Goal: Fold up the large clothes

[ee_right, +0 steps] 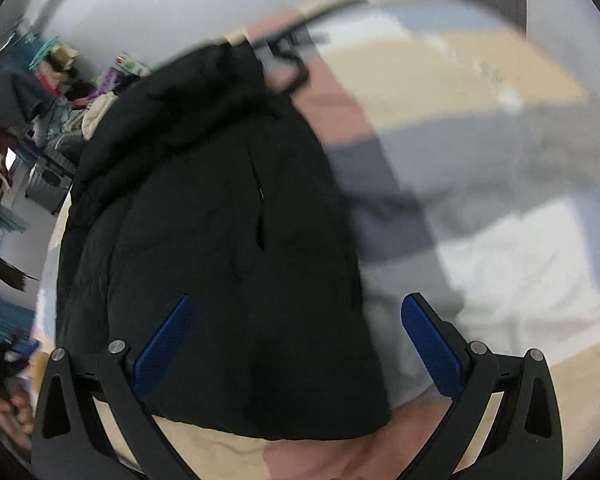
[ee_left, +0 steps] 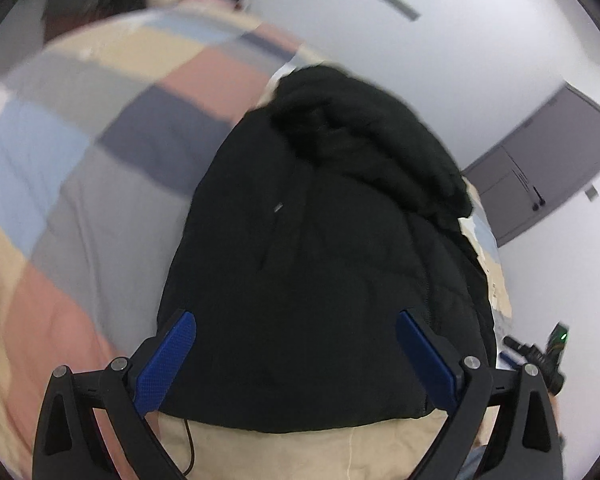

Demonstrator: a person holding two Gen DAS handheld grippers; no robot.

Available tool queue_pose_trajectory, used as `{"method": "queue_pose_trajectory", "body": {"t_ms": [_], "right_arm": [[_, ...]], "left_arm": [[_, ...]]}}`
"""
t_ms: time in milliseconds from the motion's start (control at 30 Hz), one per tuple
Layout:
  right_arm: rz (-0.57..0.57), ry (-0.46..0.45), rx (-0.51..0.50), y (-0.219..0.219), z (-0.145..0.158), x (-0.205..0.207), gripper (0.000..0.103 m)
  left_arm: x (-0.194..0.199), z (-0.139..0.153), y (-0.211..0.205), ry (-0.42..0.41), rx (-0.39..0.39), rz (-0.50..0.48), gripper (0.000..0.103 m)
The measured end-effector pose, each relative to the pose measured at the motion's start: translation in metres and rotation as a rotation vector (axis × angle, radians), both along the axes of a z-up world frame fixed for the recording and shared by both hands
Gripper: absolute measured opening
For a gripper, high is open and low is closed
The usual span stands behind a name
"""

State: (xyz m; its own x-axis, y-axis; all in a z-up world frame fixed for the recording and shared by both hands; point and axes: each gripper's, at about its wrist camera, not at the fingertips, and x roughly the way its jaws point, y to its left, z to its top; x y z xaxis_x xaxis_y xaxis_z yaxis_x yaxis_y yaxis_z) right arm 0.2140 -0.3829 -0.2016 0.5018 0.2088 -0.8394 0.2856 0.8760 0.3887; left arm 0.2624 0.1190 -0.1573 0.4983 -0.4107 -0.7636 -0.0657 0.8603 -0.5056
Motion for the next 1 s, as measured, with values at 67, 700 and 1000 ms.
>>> {"method": "queue_pose_trajectory", "body": {"t_ms": [67, 700, 1000], "right_arm": [[0.005, 0.045, 0.038, -0.002, -0.014, 0.003, 0.102], [0.207, -0.147, 0.376, 0.033, 0.0, 0.001, 0.103], [0.116, -0.024, 0.371, 0.018, -0.025, 0.005, 0.102]], "left_arm": [[0.005, -0.011, 0.007, 0.045, -0.037, 0.019, 0.101], [0.038, -0.093, 0.052, 0.316, -0.179, 0.026, 0.101], [0.046, -0.109, 0.028, 0.344, -0.187, -0.058, 0.101]]}}
